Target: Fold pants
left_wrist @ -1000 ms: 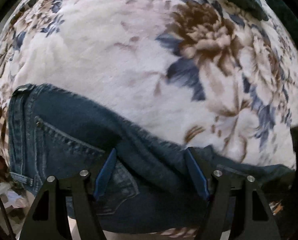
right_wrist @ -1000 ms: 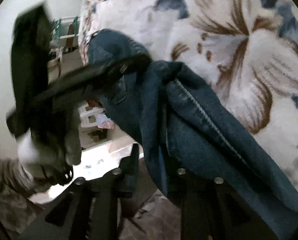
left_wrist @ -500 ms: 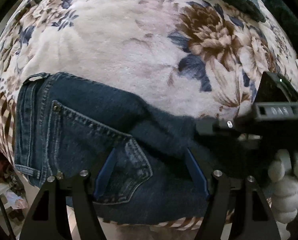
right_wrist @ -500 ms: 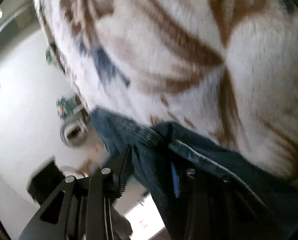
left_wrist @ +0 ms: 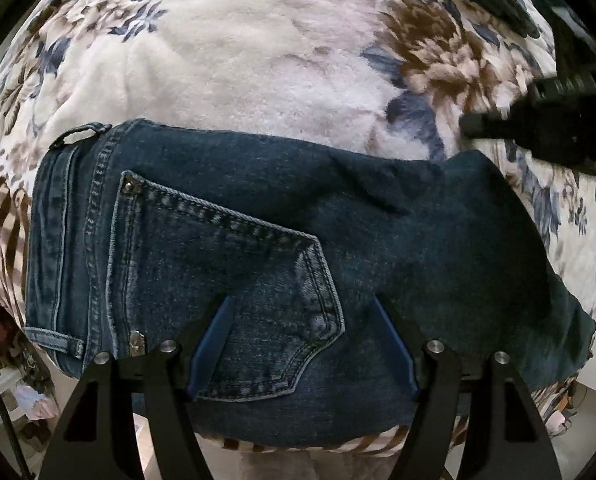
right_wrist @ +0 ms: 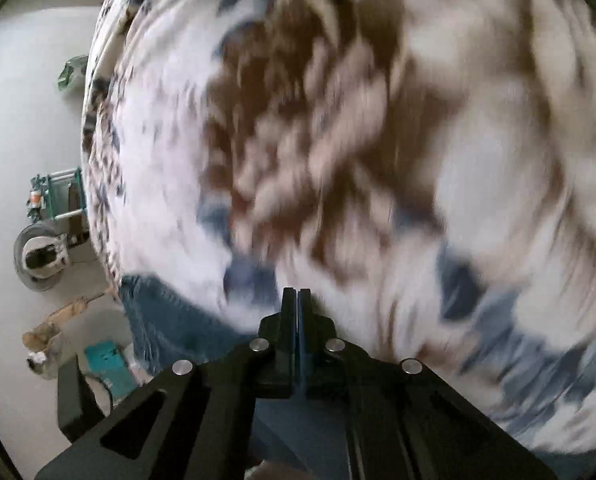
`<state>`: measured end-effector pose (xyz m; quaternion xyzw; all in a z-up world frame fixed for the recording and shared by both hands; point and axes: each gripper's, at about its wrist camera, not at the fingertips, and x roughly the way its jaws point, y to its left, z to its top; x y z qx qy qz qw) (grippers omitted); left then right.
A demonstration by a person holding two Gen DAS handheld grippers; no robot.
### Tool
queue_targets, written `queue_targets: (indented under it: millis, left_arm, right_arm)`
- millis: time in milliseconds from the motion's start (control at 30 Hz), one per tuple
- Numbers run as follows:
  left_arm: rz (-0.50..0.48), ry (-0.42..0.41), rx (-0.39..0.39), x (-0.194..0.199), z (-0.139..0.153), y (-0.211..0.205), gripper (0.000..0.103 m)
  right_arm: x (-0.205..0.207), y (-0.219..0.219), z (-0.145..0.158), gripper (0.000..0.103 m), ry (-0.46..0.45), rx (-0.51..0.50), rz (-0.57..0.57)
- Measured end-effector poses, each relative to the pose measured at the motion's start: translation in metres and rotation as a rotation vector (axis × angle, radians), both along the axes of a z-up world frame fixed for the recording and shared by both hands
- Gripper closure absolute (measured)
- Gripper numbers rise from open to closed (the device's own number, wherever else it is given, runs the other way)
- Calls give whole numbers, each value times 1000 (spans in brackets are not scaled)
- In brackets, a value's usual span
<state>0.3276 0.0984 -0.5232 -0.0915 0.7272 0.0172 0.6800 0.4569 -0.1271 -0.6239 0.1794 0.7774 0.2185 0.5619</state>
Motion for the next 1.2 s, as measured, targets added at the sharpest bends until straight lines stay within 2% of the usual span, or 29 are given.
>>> queue_targets:
  millis: [100,167,233,267,300,400,500,533,633,767,900,1000,1100,1167,1200]
  left_arm:
    - [0,1,-2,2,5,-5,34]
    - [7,-6,-19,-3,13,-7,34]
    - [4,-42,-37,-5,23,-13,34]
    - [-7,-64,-36,-5,29,-17,34]
    - [-25,-91,-29,-6,37,-24,34]
    - [-99,-128,-11,-8,52,-49,0]
    - [-185,-149,-61,-1,59,-83,0]
    - [-220,-150,-69,-2,63,-99,0]
    - [-280,-171,-67,-4,69,-134,0]
    - [-320,-178,-75,-15,69,-192,0]
    - [-337,-181,-63,-29,63,-257,0]
    - [-344,-183,-41,-39,52,-306,0]
    - [-355,-182,-15,-44,40,-356,0]
    - [-373,-175,-11,-46,30,-391,0]
    - [-384,-176,-6,-47,28,-403,0]
  right_arm:
    - [3,-13,21,100,-6,-11,54]
    - [-1,-18,40,82,-43,-11,33]
    - [-14,-48,71,20,-133,-62,-43]
    - [-25,-61,86,13,-185,-90,-84]
    - [-38,-82,97,13,-237,-117,-132]
    - [-93,-144,123,10,-320,-202,-315]
    - [-161,-193,137,7,-355,-300,-476]
    - [-183,-199,140,7,-351,-323,-523]
    - [-247,-259,143,7,-316,-383,-704]
    - [-320,-367,142,8,-247,-478,-962]
    - [-368,-474,118,9,-195,-483,-1167]
    - [-378,-539,100,10,-167,-533,-1165]
    - [-373,-581,87,10,-174,-572,-1127]
    - [-361,-600,81,10,-197,-593,-1057]
    - [-349,-605,77,10,-223,-598,-985]
